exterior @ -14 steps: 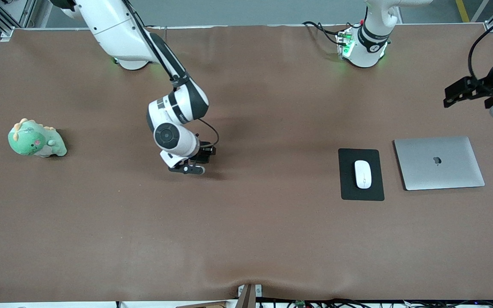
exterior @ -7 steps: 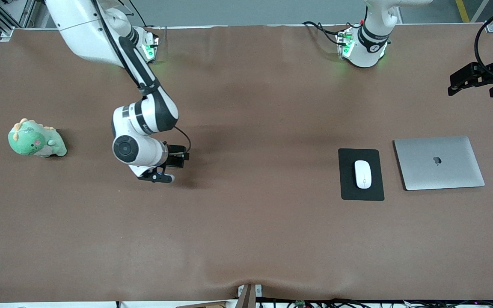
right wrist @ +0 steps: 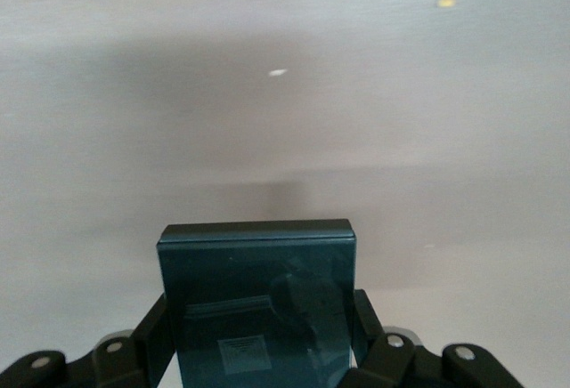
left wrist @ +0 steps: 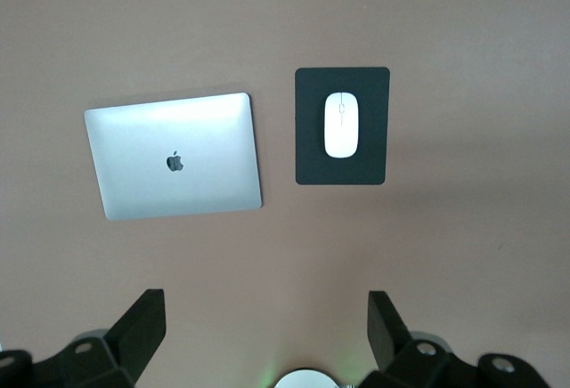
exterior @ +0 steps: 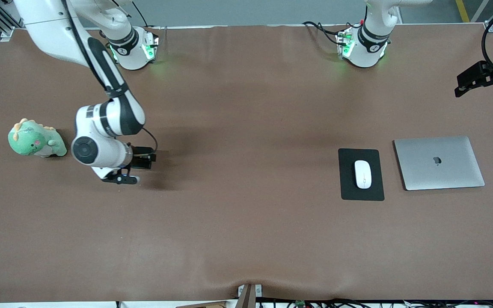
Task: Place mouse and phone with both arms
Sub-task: 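Carry the black phone with the right gripper toward the green plush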
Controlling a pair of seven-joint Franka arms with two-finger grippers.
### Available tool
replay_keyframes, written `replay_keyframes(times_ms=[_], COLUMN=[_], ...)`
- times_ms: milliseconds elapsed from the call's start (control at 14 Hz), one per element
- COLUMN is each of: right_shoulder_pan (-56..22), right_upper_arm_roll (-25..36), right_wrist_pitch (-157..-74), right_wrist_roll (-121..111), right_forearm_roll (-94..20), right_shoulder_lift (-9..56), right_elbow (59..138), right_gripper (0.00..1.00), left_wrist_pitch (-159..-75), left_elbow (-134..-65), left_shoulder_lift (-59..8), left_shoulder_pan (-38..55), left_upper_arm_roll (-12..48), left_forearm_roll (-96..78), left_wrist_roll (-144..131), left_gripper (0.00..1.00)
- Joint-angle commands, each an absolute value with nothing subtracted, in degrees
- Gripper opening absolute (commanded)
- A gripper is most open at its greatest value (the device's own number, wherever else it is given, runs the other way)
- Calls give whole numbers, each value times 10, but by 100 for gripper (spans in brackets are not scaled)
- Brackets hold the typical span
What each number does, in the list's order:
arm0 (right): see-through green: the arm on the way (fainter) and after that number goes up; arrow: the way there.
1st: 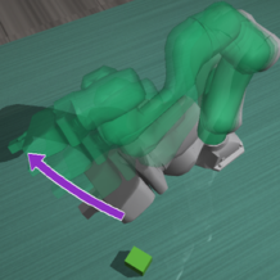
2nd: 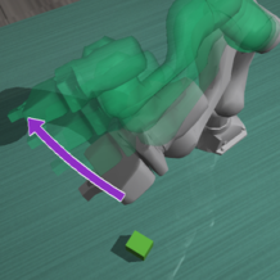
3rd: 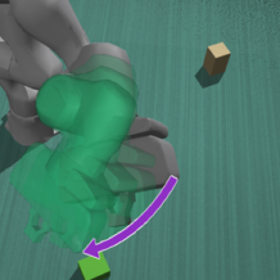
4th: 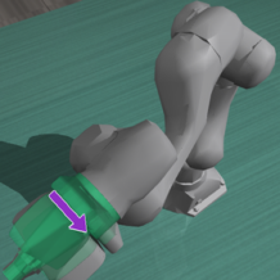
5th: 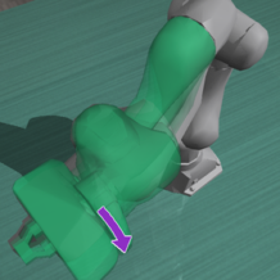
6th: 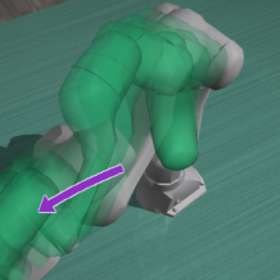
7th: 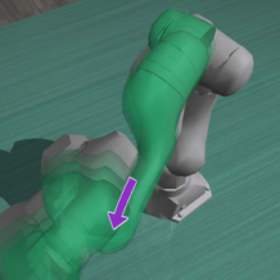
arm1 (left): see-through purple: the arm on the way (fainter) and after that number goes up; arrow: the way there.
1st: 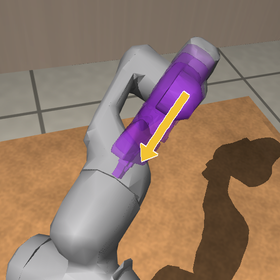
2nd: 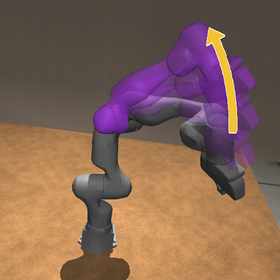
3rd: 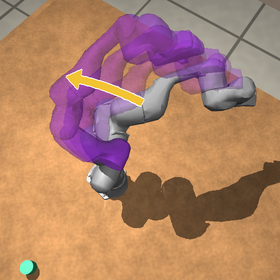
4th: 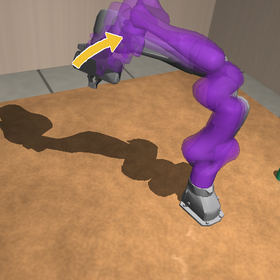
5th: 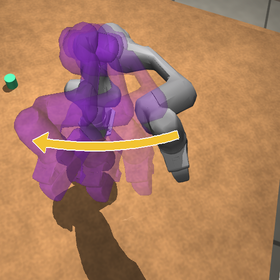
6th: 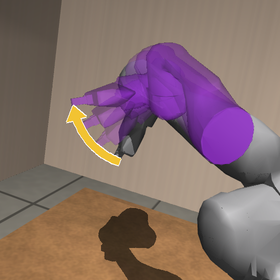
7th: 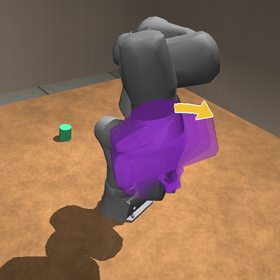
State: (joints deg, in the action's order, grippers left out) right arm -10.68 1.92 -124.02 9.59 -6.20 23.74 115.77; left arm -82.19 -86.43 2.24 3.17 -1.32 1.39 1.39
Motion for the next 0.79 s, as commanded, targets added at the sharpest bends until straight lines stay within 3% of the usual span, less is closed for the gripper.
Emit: replay_keyframes(times_ms=[0,357,714], right_shoulder_pan=[-58,-22,-15], right_upper_arm_roll=[8,38,80], right_wrist_pitch=[-1242,-1252,-1329], right_wrist_roll=[47,-14,-50], right_forearm_roll=[-51,-26,16], right_shoulder_lift=[206,205,206], right_elbow=[1195,1217,1265], right_gripper=[0,0,0], left_wrist_pitch=[-840,-840,-838], left_elbow=[-876,-884,-890], left_shoulder_lift=[29,29,29], left_shoulder_pan=[24,19,18], left_upper_arm_roll=[-1,-2,-3], left_forearm_roll=[4,4,8], left_wrist_roll=[-5,-4,-4], left_gripper=[100,100,100])
